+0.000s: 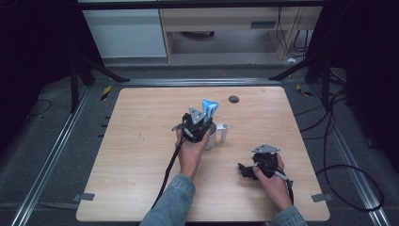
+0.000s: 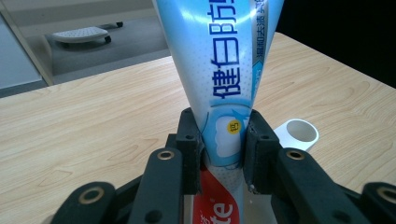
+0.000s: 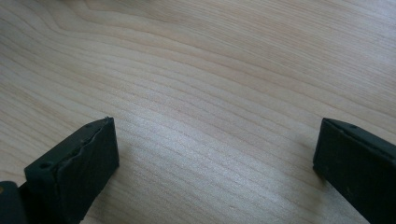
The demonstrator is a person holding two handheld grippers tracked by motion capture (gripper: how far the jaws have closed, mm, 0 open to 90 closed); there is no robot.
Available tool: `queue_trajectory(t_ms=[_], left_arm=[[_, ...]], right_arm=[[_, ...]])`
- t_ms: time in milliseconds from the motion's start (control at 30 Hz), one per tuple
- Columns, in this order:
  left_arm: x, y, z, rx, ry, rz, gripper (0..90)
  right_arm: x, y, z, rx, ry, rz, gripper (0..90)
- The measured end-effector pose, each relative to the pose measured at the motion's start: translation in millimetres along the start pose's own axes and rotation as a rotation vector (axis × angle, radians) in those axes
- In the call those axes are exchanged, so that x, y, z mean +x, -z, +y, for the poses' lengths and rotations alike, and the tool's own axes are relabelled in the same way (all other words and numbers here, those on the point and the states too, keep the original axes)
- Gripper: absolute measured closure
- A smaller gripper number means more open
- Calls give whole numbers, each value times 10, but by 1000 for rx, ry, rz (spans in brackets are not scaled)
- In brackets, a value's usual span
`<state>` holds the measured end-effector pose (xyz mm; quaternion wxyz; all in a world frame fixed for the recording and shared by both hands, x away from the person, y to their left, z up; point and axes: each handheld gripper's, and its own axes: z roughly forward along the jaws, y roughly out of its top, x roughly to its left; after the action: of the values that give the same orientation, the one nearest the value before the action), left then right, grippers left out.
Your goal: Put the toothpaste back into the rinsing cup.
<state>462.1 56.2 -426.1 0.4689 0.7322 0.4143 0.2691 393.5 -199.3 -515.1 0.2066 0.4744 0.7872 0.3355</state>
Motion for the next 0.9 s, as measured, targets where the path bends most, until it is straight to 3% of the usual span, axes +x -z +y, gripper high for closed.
queue_trajectory(t_ms=[900], left_arm=[[-23, -24, 64, 24, 0, -1, 658]], right_arm=[[0, 0, 0, 0, -1, 0, 4]])
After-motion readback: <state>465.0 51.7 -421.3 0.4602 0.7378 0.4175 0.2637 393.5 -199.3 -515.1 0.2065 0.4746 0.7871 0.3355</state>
